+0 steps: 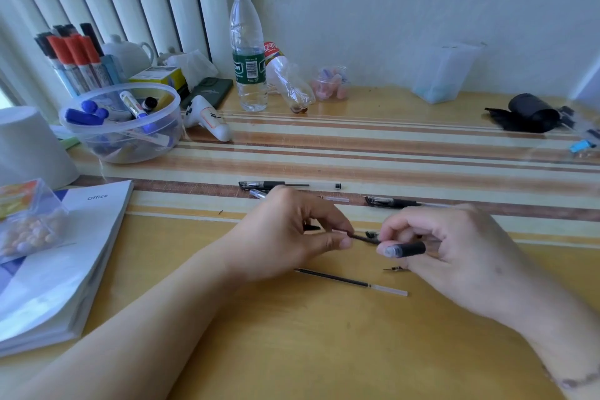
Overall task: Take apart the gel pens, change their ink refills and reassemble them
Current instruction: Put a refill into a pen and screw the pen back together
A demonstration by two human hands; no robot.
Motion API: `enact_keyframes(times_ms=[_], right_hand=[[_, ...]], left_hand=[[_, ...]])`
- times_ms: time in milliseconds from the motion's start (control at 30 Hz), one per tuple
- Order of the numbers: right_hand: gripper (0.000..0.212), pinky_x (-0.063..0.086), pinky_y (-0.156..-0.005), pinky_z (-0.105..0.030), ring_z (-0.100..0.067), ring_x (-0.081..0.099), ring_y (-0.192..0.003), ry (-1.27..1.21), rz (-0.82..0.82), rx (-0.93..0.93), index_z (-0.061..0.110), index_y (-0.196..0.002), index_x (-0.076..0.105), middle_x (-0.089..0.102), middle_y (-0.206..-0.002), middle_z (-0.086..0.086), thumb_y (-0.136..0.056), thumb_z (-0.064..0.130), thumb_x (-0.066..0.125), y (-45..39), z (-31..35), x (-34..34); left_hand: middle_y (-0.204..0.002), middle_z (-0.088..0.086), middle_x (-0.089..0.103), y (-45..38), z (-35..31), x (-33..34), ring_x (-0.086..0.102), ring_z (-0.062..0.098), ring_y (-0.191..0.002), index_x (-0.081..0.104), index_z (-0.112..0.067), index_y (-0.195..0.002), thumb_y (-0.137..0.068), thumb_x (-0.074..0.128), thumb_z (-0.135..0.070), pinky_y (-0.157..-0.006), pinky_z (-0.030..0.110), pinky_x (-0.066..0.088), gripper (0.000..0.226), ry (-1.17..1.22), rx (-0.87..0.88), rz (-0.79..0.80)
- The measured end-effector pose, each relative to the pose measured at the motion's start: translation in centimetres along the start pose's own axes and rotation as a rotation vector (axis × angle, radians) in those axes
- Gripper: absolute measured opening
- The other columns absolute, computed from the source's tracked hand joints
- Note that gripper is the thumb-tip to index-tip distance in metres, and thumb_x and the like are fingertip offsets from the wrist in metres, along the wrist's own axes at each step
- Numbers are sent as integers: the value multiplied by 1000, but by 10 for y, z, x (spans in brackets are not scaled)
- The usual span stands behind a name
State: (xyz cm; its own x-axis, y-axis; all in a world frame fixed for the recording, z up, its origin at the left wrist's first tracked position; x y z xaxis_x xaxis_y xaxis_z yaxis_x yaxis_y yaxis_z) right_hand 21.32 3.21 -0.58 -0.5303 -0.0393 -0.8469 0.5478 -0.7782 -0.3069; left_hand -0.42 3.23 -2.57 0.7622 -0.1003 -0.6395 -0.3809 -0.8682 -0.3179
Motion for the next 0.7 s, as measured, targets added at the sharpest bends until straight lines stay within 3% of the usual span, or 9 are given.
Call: enact_keyframes(times_ms=[100, 167, 233, 333, 433, 500, 567, 633, 700], right_hand=[[20, 49, -50, -32, -14, 60, -55, 29, -35, -44, 40, -83, 65, 66, -68, 16, -77, 24, 76, 0, 3, 6], [9, 50, -51, -27, -6, 61, -56, -22, -46, -53, 41, -84, 66, 65, -71, 26, -77, 41, 71, -1, 6, 5], [29, 40, -53, -4, 8, 58, -58, -159, -118, -59, 38, -87, 68, 62, -71, 33, -75, 64, 64, -3, 2, -5], [58, 38, -55, -8, 2, 52, -57, -375, -277, 25, 31, -91, 68, 60, -68, 22, -79, 80, 39, -5, -20, -24], [45, 37, -49, -25, -9, 40, -48, -272, -326, 106, 42, -100, 66, 50, -57, 13, -92, 67, 30, -5, -35, -28], [29, 44, -57, -12, -1, 56, -61, -176, -280, 119, 49, -112, 60, 61, -71, 28, -95, 54, 38, -6, -35, -24], [25, 51, -65, -21, -4, 63, -71, -143, -237, 132, 46, -111, 62, 65, -84, 29, -92, 44, 45, -7, -37, -19], [23, 46, -57, -28, -12, 55, -58, -168, -210, 118, 41, -108, 65, 66, -82, 19, -91, 41, 48, -7, -40, -18], [26, 35, -49, -19, -9, 42, -49, -191, -212, 60, 38, -108, 67, 61, -70, 19, -95, 46, 46, -6, -39, -19]], left_hand=[[-70, -26, 63, 1, -4, 5, 53, -20, -60, 78, -16, -88, -81, 76, -20, -57, -2, 32, 8, -107, 54, 26], [-67, -27, 62, 1, -4, 2, 53, -18, -58, 78, -14, -86, -82, 76, -16, -56, -2, 32, 5, -76, 61, 2], [-62, -27, 63, 0, 1, -5, 53, -15, -55, 77, -13, -83, -82, 76, -13, -56, -1, 33, 2, -20, 19, -47], [-66, -21, 70, -1, 11, -19, 59, -9, -58, 78, -15, -82, -81, 77, -14, -59, 5, 40, 3, 54, -76, -164], [-70, -2, 73, -3, 14, -26, 63, 11, -61, 77, -15, -79, -82, 76, -16, -58, 22, 48, 3, 75, -75, -213], [-71, 4, 73, -3, 15, -26, 64, 23, -63, 76, -15, -78, -82, 75, -17, -58, 29, 50, 5, 99, -69, -230], [-71, 7, 73, -3, 16, -26, 64, 32, -66, 76, -15, -78, -82, 75, -17, -60, 37, 52, 5, 118, -69, -242], [-72, 7, 73, -3, 18, -25, 65, 35, -68, 76, -15, -78, -82, 75, -17, -62, 40, 53, 5, 124, -77, -246], [-72, 3, 74, -3, 19, -25, 67, 25, -67, 76, -15, -77, -82, 75, -17, -61, 32, 53, 5, 126, -81, -243]])
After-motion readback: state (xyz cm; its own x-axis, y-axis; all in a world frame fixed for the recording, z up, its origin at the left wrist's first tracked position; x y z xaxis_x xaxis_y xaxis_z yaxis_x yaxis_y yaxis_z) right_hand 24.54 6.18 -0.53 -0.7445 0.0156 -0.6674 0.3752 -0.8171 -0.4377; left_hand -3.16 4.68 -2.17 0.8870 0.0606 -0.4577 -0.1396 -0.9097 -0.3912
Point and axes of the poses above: each hand's wrist, its own y-axis away from the middle knuckle, its own x-axis out of the palm, z = x × y, the point moved 2 cm from there along -y, towards the middle knuckle
